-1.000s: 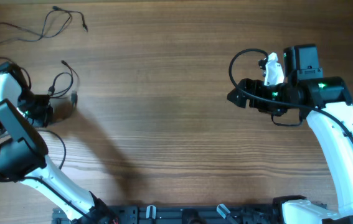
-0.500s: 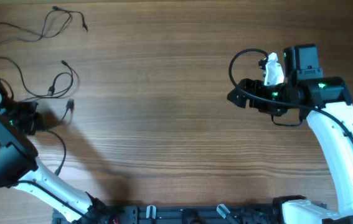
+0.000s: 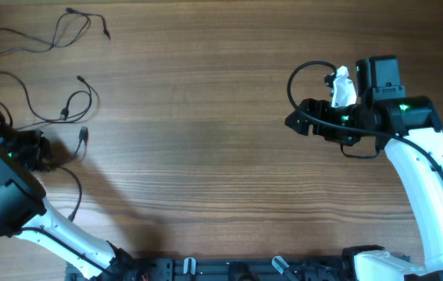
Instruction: Untangle cables
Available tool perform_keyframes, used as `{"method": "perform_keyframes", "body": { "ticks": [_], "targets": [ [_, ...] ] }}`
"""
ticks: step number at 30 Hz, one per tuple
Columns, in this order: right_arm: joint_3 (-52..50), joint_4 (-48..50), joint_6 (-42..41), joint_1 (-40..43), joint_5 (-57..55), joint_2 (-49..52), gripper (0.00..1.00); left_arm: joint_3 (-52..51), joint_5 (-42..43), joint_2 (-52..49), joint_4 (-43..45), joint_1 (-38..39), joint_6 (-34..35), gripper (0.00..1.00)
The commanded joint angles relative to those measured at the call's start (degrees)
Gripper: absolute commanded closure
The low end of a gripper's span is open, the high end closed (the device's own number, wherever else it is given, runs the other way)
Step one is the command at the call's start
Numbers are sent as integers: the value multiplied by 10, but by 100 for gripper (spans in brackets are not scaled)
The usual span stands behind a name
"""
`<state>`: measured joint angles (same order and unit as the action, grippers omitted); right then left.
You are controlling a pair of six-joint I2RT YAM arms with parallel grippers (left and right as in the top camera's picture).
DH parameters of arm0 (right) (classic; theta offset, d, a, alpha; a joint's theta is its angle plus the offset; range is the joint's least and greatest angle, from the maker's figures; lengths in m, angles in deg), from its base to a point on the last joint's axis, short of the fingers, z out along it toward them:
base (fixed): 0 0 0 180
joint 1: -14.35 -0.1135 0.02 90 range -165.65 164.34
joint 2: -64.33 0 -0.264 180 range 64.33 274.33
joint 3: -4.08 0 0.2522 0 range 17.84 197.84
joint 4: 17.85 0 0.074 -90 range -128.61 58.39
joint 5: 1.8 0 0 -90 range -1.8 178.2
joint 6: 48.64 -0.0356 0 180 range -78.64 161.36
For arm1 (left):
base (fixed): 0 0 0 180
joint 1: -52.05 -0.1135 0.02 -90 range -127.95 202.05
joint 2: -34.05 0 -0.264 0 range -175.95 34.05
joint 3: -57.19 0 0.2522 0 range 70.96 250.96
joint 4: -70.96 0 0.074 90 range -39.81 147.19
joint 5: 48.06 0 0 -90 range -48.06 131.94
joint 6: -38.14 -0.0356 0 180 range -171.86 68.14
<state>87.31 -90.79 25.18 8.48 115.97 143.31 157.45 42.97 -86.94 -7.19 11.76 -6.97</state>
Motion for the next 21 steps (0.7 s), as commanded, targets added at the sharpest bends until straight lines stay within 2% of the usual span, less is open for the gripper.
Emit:
{"method": "perform_keyframes", "body": {
  "ticks": [1, 5, 8, 10, 12, 14, 16, 18, 21],
  "targets": [
    [2, -4, 12, -2, -8, 3, 12, 56, 5, 3, -9, -1, -9, 67],
    [2, 0, 12, -2, -8, 3, 12, 96, 4, 35, -5, 0, -14, 65],
    [2, 0, 10, -2, -8, 3, 12, 103, 3, 53, 33, 0, -14, 59],
    [2, 0, 10, -2, -8, 3, 12, 102, -2, 53, 46, 0, -14, 59],
    [2, -1, 10, -2, -8, 3, 12, 101, -34, 46, 50, 0, -14, 65],
    [2, -4, 10, -2, -8, 3, 12, 101, -80, 36, 52, 0, -14, 75],
    [2, -7, 10, -2, -8, 3, 12, 91, -117, 23, 75, 0, -14, 80],
    [2, -9, 10, -2, -8, 3, 12, 78, -118, 12, 103, -1, -14, 94],
    [2, -9, 10, -2, -8, 3, 12, 71, -118, -4, 129, -1, -14, 96]
  ]
}}
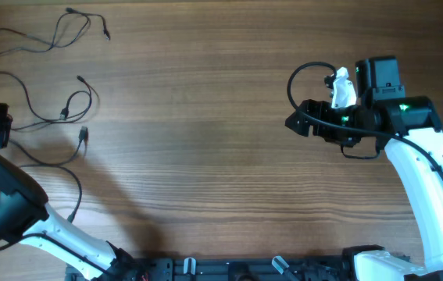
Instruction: Untangle cables
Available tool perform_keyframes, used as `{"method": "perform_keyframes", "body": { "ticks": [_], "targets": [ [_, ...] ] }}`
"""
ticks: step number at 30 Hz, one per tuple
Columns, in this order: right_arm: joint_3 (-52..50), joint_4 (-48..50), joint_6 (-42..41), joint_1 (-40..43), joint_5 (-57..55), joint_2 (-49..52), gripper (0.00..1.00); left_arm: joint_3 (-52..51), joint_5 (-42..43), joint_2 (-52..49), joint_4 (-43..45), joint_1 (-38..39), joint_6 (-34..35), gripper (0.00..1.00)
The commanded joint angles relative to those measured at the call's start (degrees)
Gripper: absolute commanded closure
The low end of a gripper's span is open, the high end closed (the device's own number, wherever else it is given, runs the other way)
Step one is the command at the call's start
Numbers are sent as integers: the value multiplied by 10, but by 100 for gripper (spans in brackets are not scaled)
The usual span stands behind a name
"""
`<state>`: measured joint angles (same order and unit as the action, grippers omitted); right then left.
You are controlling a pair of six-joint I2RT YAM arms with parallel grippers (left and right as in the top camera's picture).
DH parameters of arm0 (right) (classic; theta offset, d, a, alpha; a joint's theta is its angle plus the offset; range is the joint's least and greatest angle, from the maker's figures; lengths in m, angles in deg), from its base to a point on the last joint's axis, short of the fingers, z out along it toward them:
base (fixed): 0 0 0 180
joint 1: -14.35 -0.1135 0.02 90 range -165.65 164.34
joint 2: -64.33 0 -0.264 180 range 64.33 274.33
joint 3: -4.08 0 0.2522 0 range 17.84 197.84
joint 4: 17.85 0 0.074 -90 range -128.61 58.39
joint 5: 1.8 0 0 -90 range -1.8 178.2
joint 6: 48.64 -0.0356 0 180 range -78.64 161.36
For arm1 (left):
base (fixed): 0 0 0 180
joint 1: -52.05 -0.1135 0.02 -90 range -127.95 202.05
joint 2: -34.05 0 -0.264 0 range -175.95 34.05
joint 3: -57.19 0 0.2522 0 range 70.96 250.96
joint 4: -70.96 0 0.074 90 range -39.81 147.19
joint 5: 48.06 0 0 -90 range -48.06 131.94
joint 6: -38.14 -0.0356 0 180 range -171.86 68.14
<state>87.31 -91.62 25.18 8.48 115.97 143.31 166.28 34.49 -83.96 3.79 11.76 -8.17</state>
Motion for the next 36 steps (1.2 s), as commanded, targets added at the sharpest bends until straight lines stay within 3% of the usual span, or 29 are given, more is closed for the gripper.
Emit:
{"method": "perform_keyframes", "body": {
  "ticks": [1, 10, 15, 36],
  "targets": [
    [2, 0, 10, -2, -8, 3, 12, -17, -34, -38, 28, -1, -2, 96],
    [2, 9, -6, -2, -8, 3, 12, -17, -31, -74, 99, -1, -22, 96],
    [2, 9, -5, -2, -8, 3, 12, -17, 16, -80, 135, -1, -102, 96],
    [2, -13, -5, -2, -8, 3, 12, -28, 16, -120, 136, -17, -103, 96]
  ]
}}
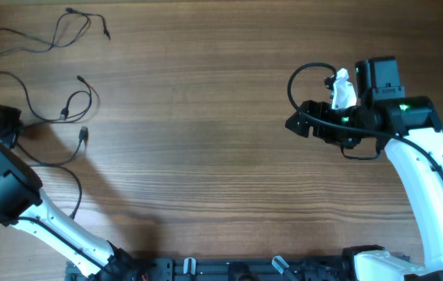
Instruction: Untangle cables
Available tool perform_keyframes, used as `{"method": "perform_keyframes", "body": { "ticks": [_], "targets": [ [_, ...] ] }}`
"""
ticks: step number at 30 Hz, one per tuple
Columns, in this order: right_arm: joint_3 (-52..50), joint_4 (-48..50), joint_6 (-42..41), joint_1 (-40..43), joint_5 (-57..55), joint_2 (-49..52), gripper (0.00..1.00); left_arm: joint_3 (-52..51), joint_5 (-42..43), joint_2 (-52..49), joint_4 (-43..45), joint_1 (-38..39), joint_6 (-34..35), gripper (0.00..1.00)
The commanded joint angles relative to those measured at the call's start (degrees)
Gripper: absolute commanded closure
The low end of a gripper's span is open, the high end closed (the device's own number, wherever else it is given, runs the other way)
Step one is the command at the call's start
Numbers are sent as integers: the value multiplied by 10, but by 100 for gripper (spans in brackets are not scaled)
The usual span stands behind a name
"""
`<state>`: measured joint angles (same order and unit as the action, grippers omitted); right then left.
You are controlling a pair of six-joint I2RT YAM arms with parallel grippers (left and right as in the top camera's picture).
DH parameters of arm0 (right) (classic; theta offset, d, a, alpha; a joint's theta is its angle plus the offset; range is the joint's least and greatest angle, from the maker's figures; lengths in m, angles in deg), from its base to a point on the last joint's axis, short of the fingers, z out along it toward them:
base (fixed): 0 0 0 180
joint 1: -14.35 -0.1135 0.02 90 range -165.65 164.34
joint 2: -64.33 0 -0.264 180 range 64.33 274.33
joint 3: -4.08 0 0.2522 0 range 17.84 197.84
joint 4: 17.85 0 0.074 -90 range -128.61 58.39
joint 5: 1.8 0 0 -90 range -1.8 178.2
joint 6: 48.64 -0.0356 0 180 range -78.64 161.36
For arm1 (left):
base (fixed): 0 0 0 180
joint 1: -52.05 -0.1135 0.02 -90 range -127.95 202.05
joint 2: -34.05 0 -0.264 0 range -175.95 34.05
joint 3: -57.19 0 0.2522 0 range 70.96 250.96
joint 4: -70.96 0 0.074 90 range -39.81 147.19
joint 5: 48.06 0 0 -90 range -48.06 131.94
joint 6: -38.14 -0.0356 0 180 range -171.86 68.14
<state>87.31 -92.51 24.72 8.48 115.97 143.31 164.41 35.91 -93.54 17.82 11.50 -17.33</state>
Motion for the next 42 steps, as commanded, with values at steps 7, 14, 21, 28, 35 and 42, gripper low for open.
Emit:
{"method": "perform_keyframes", "body": {
  "ticks": [7, 14, 21, 28, 35, 42],
  "targets": [
    [2, -4, 0, -2, -8, 3, 12, -11, -31, -25, -21, -40, -11, 96],
    [2, -3, 0, -2, -8, 3, 12, -11, -44, -21, -35, -48, -13, 96],
    [2, -8, 2, -2, -8, 3, 12, -11, -41, 21, -33, -47, -11, 96],
    [2, 5, 2, -2, -8, 3, 12, -11, 271, 92, -53, -40, -11, 96],
    [2, 11, 1, -2, -8, 3, 12, -32, 257, 92, -151, 15, -11, 96],
    [2, 3, 2, -2, -8, 3, 12, -119, 146, 92, -103, 97, 43, 96]
  ]
}}
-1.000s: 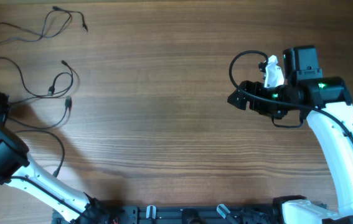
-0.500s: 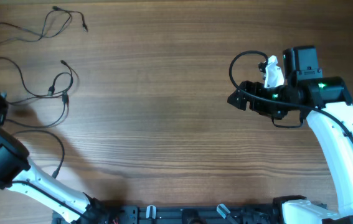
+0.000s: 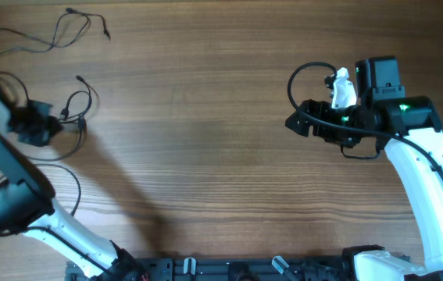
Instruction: Untangle cables
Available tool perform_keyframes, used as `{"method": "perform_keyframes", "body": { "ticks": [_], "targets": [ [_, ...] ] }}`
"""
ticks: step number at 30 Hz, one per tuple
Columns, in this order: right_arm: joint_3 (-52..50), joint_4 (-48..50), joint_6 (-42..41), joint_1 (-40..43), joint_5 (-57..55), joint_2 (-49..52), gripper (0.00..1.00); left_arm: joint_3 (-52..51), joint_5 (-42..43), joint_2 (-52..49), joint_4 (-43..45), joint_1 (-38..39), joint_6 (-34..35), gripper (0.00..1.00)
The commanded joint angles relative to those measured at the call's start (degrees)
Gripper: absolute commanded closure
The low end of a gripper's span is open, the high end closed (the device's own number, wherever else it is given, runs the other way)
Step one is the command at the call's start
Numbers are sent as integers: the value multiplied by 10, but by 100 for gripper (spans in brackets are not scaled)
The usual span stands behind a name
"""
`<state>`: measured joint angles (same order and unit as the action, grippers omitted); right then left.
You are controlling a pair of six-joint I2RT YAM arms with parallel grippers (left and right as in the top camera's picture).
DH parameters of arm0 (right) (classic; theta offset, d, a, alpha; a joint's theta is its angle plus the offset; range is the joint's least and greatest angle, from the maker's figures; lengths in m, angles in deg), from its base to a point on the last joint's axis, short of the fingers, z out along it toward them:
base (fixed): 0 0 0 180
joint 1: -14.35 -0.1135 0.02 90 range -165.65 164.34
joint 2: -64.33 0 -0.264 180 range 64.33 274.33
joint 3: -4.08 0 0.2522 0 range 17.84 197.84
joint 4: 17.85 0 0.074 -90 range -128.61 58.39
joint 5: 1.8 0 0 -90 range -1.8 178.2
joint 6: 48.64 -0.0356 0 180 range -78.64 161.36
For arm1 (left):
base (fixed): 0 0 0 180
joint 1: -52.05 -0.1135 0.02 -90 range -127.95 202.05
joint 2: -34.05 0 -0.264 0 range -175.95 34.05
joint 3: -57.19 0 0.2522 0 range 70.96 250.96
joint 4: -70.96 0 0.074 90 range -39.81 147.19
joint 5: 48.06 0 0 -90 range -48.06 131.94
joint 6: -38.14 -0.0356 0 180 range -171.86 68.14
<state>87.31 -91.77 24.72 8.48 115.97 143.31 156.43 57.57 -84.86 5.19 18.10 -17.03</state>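
Observation:
A tangle of thin black cables lies at the table's left edge, with loose plugs and a long loop trailing toward the front. My left gripper points right, its tip right against a strand of this tangle; its jaws are a dark blur from above. A separate black cable lies alone at the far left corner. My right gripper hovers over bare wood at the right, its fingers reading as one dark mass with no gap and nothing between them.
The wooden table spreads between the two arms. The right arm carries its own black cable loop and a white fitting. The arm bases stand along the front edge.
My left gripper has moved right, from the table's left edge to the strand beside the lower plug. That plug sits slightly farther back than before. The right arm has not moved.
My left gripper was first low on the tangle's front part. Then it stood farther back at the extreme left edge, then slightly to the right of that, and now it is at the tangle's middle. The cables have kept nearly the same layout. The right arm stayed still throughout.

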Motion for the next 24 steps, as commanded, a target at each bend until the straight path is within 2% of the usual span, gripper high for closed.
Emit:
{"method": "perform_keyframes", "body": {
  "ticks": [1, 7, 18, 24],
  "targets": [
    [2, -7, 2, -2, -8, 3, 12, -48, -89, 5, 33, 37, 51, 96],
    [2, -15, 17, -2, -8, 3, 12, -84, -144, 5, 73, 56, 50, 96],
    [2, -6, 15, -2, -8, 3, 12, -85, -121, 5, -86, 55, 44, 96],
    [2, -10, 16, -2, -8, 3, 12, -85, -120, 7, -119, 45, 45, 96]
  ]
}}
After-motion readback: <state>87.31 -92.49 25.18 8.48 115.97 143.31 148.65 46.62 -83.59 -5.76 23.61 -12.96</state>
